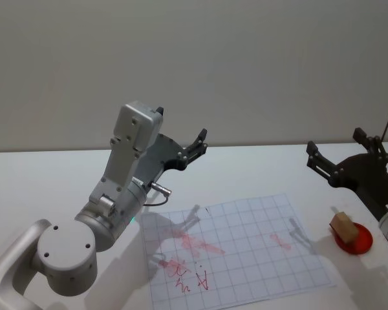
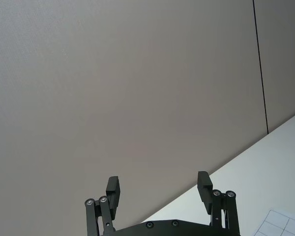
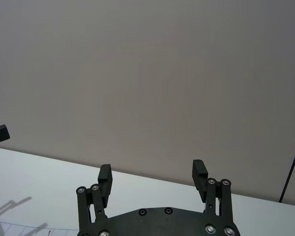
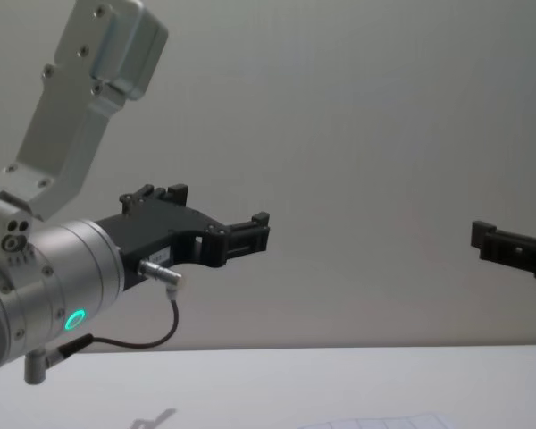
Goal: Use the one hand to pick up the stamp and affix it onto the A4 paper.
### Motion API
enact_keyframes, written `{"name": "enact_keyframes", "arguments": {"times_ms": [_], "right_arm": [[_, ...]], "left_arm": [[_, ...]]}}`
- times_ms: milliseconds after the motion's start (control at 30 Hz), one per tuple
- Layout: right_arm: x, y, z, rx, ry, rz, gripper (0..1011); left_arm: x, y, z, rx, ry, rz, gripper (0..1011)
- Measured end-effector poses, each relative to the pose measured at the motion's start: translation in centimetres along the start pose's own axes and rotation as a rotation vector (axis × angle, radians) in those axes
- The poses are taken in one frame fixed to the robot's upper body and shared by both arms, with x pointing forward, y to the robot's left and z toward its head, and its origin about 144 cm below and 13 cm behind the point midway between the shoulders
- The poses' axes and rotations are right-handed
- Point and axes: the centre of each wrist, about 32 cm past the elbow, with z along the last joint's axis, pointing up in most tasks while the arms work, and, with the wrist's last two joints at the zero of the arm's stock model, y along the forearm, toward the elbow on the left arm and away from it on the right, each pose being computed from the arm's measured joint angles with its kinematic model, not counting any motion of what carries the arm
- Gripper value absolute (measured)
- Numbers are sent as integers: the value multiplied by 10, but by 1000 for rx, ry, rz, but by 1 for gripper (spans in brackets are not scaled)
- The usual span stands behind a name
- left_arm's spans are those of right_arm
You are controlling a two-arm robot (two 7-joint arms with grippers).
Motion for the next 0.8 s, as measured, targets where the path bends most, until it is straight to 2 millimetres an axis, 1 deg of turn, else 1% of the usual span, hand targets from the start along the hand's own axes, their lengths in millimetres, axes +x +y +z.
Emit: {"name": "enact_keyframes", "arguments": {"times_ms": [800], "right_arm": [[0, 0, 0, 0, 0, 0, 1001]], "left_arm": [[0, 0, 0, 0, 0, 0, 1001]]}}
